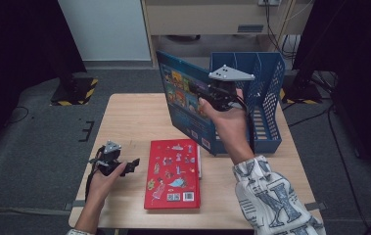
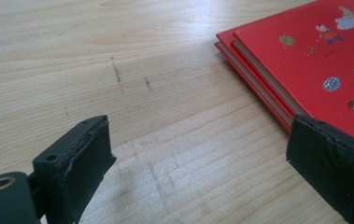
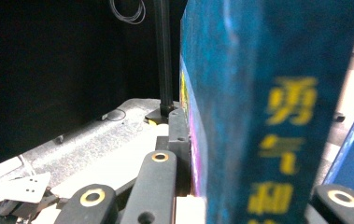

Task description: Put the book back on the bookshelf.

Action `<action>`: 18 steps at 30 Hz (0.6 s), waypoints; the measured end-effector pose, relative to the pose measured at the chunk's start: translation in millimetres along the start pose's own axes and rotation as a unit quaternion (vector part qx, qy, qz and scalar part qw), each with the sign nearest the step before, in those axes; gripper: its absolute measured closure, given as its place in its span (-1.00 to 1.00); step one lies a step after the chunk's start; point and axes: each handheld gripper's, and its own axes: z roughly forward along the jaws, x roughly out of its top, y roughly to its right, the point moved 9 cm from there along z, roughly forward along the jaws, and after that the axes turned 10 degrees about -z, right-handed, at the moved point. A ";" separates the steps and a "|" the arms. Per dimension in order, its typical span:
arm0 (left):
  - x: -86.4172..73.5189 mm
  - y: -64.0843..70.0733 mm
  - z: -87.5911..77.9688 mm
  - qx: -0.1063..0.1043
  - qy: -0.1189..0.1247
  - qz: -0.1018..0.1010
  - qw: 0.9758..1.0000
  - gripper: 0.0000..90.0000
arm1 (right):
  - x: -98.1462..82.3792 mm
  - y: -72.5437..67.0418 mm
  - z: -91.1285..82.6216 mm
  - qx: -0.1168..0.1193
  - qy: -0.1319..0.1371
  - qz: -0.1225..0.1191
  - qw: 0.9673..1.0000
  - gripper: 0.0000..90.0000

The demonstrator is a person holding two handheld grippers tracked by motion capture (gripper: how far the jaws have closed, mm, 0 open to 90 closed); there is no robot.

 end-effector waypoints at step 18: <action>-12.8 -10.5 5.9 0.038 -0.037 0.022 0.998 -0.87 | 8.5 22.8 -18.9 -0.027 0.002 0.004 1.000 0.83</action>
